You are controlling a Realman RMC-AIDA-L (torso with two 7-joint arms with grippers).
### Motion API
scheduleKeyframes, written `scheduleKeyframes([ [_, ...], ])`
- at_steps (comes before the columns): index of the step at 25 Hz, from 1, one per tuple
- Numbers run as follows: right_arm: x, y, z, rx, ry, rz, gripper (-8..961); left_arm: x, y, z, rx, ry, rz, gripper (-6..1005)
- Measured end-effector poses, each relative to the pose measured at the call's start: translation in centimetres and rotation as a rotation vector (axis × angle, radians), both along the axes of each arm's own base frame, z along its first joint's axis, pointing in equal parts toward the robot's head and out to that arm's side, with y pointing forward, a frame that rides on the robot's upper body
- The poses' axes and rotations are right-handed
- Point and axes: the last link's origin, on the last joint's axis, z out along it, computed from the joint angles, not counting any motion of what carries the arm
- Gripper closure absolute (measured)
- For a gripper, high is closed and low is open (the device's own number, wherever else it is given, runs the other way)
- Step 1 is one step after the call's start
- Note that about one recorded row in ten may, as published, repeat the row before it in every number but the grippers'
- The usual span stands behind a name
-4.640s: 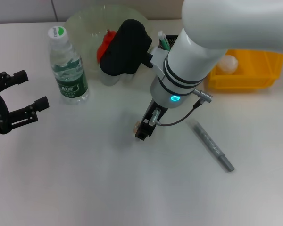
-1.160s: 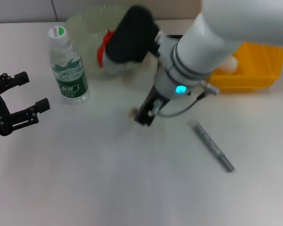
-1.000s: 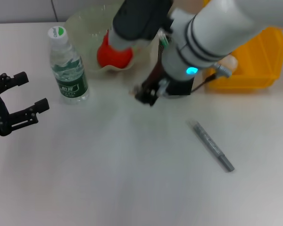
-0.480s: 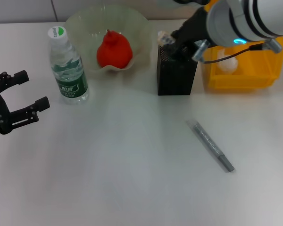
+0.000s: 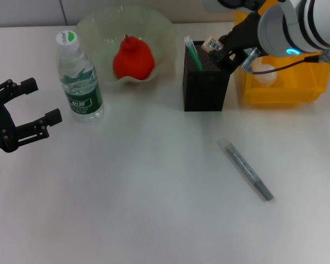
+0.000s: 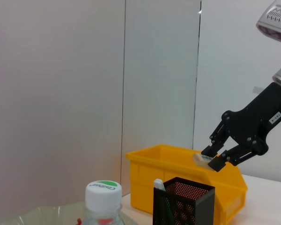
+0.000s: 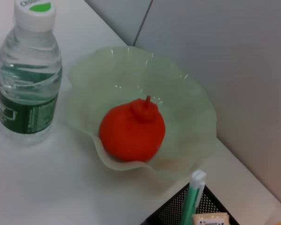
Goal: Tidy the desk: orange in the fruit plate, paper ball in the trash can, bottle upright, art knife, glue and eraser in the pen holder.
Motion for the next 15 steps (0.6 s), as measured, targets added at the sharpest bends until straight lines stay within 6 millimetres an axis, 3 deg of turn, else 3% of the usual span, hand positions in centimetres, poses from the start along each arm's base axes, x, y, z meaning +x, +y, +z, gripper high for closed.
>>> scheduleKeyframes([
  [15,1.2,1.7,-0.9,0.023,0.015,0.010,679,0.1,-0.1,-0.1,-0.014,-0.018,0.009,138],
])
